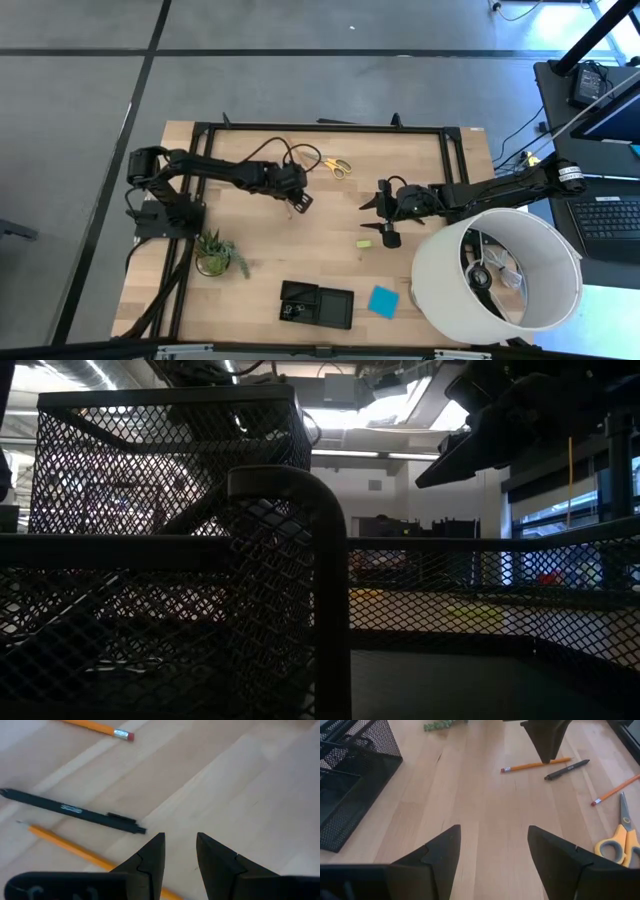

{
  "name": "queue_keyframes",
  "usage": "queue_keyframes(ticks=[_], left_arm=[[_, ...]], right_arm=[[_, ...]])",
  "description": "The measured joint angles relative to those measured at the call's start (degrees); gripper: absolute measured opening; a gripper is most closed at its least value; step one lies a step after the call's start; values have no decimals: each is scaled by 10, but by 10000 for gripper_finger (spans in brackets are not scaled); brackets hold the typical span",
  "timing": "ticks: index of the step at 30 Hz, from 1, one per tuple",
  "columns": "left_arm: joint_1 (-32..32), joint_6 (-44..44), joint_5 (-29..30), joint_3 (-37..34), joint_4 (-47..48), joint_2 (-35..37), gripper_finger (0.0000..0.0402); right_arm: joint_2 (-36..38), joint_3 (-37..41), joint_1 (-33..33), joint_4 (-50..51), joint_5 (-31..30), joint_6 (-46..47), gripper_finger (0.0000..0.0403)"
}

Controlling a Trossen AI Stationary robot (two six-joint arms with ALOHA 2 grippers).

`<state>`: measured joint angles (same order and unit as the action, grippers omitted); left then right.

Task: Pick and place office supplies into organizer
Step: Put the bottom yellow pencil into the black desk organizer

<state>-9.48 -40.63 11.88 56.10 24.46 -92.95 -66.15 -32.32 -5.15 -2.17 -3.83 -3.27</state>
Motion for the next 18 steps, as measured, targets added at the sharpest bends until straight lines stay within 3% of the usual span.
queue_keyframes(ticks=[18], left_arm=[[8, 8, -10, -1, -24, 0, 104]], right_arm=[[0, 0, 0, 0, 0, 1, 233]])
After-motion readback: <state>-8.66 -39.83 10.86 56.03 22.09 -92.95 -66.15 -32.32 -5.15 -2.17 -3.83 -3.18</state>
